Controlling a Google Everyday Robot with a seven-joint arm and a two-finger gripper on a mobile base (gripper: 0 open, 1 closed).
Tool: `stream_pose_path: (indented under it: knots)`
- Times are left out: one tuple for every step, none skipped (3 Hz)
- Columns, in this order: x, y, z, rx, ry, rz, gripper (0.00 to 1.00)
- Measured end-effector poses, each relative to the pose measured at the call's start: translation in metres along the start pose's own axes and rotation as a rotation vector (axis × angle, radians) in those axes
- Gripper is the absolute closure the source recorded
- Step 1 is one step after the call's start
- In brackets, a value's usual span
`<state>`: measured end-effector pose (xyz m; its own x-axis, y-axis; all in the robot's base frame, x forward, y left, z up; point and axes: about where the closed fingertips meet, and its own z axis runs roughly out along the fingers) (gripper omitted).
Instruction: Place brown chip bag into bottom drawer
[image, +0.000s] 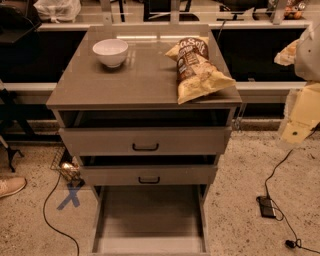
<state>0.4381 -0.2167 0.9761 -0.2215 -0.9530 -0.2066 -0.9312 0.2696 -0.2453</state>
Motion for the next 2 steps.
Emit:
stream_pose_path:
  knots:
    - [0.0, 0.0, 0.0, 0.0, 0.0, 0.0, 0.0]
    - [0.0005, -0.004, 0.0044, -0.004, -0.025, 0.03, 0.0]
